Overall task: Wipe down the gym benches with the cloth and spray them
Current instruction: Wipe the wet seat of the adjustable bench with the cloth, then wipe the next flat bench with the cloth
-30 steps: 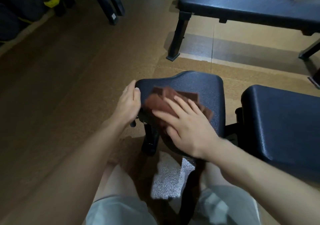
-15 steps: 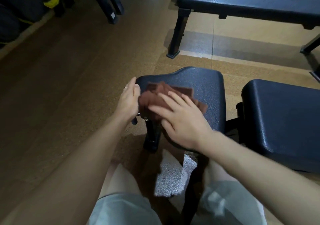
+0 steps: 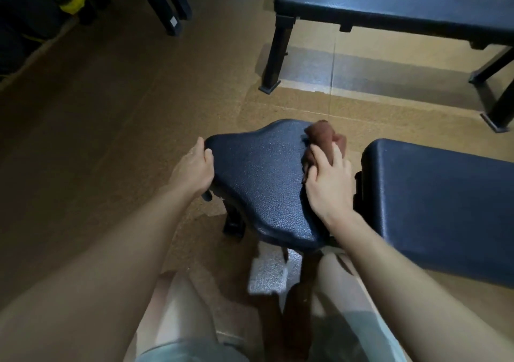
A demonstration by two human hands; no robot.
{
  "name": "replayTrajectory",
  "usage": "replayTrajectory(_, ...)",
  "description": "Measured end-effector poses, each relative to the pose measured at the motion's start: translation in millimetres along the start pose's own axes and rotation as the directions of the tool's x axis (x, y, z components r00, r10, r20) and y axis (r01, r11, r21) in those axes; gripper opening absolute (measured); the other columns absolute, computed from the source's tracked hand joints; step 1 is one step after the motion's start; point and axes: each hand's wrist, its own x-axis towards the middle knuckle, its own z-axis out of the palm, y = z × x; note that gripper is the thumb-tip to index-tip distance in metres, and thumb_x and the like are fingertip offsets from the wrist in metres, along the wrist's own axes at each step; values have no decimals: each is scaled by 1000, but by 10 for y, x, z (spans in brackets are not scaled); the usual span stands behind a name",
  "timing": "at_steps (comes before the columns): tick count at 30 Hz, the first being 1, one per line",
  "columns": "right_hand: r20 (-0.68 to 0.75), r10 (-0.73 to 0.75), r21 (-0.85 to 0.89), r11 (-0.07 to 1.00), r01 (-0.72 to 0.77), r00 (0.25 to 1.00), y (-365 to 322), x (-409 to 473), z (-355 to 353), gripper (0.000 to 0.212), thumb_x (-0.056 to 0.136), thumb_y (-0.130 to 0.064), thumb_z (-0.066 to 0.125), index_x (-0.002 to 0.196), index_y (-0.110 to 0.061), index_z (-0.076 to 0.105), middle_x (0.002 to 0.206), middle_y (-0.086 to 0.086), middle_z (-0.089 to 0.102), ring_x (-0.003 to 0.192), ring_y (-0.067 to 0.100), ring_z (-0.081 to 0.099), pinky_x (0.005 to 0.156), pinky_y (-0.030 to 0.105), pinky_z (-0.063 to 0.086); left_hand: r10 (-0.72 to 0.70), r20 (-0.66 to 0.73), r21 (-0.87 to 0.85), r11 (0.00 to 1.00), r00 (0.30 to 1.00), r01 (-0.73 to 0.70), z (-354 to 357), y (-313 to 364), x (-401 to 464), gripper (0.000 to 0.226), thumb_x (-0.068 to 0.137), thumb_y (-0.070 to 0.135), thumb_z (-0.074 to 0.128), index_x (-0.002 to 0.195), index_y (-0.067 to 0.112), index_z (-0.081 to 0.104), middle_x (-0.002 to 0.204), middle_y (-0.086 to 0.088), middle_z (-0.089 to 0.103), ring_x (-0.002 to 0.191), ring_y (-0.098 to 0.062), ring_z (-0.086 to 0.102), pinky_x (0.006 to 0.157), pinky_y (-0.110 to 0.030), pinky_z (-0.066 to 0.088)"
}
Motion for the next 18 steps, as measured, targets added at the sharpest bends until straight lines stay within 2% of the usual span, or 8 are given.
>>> replayTrajectory(2, 97, 50, -24, 999, -48, 994, -21, -221, -172, 49, 100, -19, 47, 149, -27, 50, 163, 9, 31, 134, 42, 41, 112, 44, 37, -31, 85, 144, 989, 996, 18, -176, 195, -117, 63, 110, 43, 21, 165, 16, 5, 172, -7, 12, 157, -27, 14, 127, -44, 15)
replayTrajectory(5, 355, 80, -32, 997, -74, 932, -88, -275, -627, 51, 101, -15, 46, 151, -26, 49, 158, 12, 38, 133, 41, 49, 108, 45, 46, 32, 145, 200, 978, 989, -61, -480, 669, -435, 67, 109, 46, 28, 165, 18, 5, 172, -6, 11, 158, -25, 13, 127, -44, 15)
replayTrajectory(9, 591, 112, 257, 913, -318, 799, -655, -31, -1574, 47, 105, -16, 42, 148, -34, 52, 137, 6, 60, 115, 35, 64, 102, 41, 53, 190, 244, 199, 950, 951, -241, -1093, 1518, -915, 78, 103, 39, 53, 165, 31, 6, 172, -1, 13, 157, -24, 16, 127, -44, 19)
replayTrajectory(12, 609, 9, 367, 883, -293, 793, -1165, 177, -2392, 55, 103, -19, 49, 154, -40, 40, 142, 2, 57, 122, 25, 61, 108, 40, 48, 267, 331, 53, 952, 905, -301, -1630, 2233, -1269, 84, 96, 23, 65, 163, 36, 15, 168, 0, 22, 152, -26, 26, 120, -42, 30)
replayTrajectory(13, 581, -35, 389, 890, -240, 813, -1313, 219, -2644, 61, 102, -18, 50, 158, -38, 33, 139, 3, 59, 116, 24, 64, 101, 35, 51, 229, 336, -66, 973, 914, -220, -1790, 2467, -1371, 79, 97, 21, 64, 162, 33, 20, 163, -3, 31, 147, -26, 35, 113, -39, 36)
replayTrajectory(15, 539, -93, 387, 910, -149, 837, -1620, 248, -3156, 74, 100, -14, 52, 162, -35, 17, 120, 5, 66, 92, 22, 71, 76, 26, 58, 57, 355, -303, 951, 933, 57, -2118, 2895, -1549, 54, 102, 27, 58, 152, 20, 37, 142, -7, 53, 125, -23, 54, 97, -35, 46)
replayTrajectory(16, 514, -131, 380, 921, -88, 848, -1766, 249, -3377, 78, 97, -14, 53, 162, -34, 14, 116, 8, 68, 85, 24, 72, 69, 32, 60, -33, 399, -387, 900, 916, 201, -2283, 3065, -1627, 43, 104, 34, 54, 142, 15, 45, 133, -8, 62, 117, -21, 60, 97, -36, 49)
replayTrajectory(18, 421, -222, 320, 944, 85, 879, -2038, 258, -3706, 79, 92, -13, 56, 159, -30, 19, 123, 10, 67, 92, 31, 70, 75, 47, 60, -88, 496, -512, 775, 864, 372, -2598, 3295, -1745, 41, 104, 47, 51, 126, 13, 56, 121, -12, 69, 112, -25, 67, 100, -39, 53)
